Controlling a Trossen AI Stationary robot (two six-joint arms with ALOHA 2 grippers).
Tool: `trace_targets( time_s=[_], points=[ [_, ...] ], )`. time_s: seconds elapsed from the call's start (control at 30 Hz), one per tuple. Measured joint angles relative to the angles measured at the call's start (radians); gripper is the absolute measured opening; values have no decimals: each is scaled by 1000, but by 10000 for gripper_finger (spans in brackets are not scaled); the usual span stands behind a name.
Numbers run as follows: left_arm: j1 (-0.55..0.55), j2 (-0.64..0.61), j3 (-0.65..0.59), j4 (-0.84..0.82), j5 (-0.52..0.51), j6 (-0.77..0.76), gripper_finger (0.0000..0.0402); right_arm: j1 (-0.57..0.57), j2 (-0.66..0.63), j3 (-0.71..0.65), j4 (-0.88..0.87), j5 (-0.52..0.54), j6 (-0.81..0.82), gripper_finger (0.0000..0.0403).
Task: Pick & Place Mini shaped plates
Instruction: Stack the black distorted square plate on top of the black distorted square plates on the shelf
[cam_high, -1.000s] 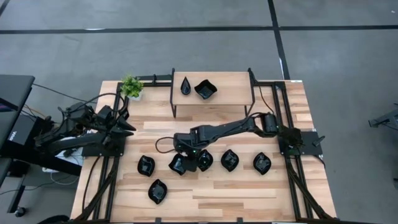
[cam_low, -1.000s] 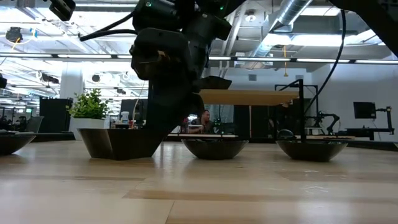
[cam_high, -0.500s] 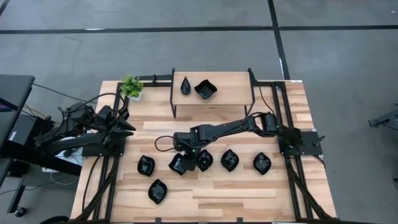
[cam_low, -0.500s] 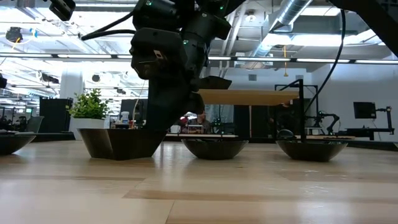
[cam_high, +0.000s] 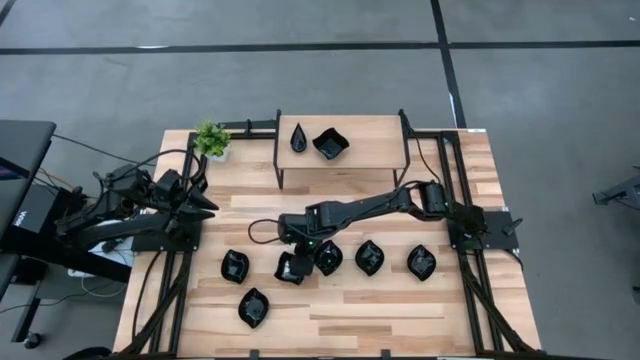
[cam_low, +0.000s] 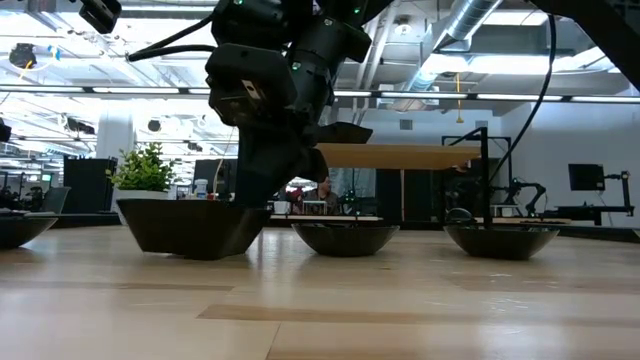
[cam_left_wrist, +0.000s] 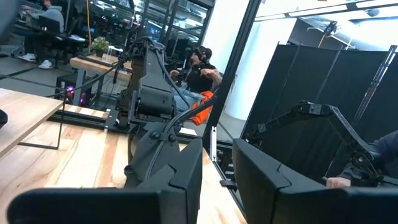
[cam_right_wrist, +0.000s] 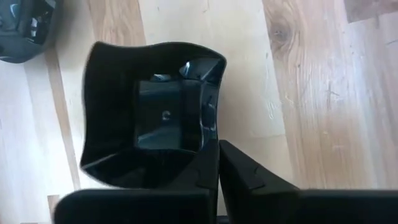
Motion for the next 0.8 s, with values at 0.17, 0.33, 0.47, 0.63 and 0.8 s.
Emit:
trace_targets(
  time_s=[0.17,0.33,0.47,0.63,0.8],
  points=[
    [0,0,0,0,0,0,90,0,0,0,-1,15,13,2],
    [0,0,0,0,0,0,90,0,0,0,-1,15,15,1],
    [0,0,0,0,0,0,90,0,0,0,-1,15,18,1],
    [0,0,0,0,0,0,90,-4,-7,0,-7,15,26,0],
    [0,0,0,0,1,0,90,-18,-36,1,-17,16,29,0]
  ],
)
